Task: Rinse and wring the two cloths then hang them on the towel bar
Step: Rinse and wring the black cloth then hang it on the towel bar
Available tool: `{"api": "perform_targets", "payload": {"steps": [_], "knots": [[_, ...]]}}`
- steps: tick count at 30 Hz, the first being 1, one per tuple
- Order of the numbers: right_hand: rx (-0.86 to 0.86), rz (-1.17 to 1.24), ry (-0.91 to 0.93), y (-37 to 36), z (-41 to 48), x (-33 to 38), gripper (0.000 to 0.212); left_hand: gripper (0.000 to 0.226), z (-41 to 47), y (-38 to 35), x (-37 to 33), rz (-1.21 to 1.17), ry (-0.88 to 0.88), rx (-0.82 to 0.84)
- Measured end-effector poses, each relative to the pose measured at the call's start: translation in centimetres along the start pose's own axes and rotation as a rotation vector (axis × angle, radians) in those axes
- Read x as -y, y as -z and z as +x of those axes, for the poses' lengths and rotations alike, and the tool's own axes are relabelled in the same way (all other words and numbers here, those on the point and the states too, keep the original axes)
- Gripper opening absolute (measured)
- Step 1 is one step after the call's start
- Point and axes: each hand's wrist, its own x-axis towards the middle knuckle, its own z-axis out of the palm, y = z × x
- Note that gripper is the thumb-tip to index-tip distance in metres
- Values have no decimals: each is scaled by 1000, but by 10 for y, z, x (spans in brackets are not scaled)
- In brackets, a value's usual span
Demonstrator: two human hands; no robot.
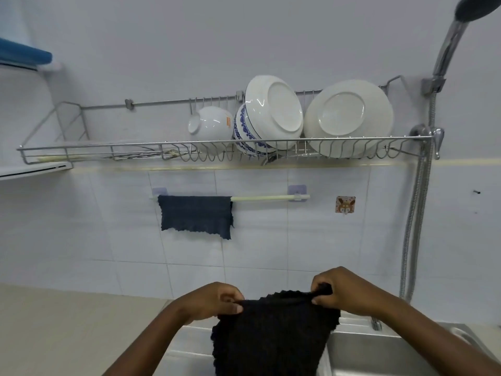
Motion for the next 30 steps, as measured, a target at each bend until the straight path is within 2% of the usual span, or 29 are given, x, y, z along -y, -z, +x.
{"api": "perform_targets", "payload": {"steps": [3, 6, 10, 12, 15, 18, 20, 22, 25, 30], "knots": [[-39, 23, 7, -1, 6, 3, 6, 20, 4, 1, 2, 291, -8, -114], [-18, -45, -1, -1, 12, 4, 3, 21, 5, 4, 3, 360, -14, -193], [-43, -70, -24, 5, 17, 3, 5, 13, 5, 18, 1, 396, 18, -100], [-61, -84, -24, 9, 20, 4, 5, 25, 5, 23, -1, 394, 12, -115], [-90, -101, -30, 16, 27, 3, 5, 23, 3, 36, -6, 202, 3, -93], [-27, -131, -32, 22, 30, -1, 4, 9, -1, 49, -7, -188, -45, 24], [-4, -147, -26, 23, 33, -5, 3, 10, -1, 57, -2, -257, -58, 29], [7, -203, -27, 25, 34, -9, 5, 15, 2, 65, 5, -80, -47, -33], [-6, -284, -18, 30, 40, -9, 14, 15, 10, 79, 14, 209, -44, -225], [-183, -388, -12, 53, 66, 4, 10, 16, 25, 113, 3, 360, -81, -461]]}}
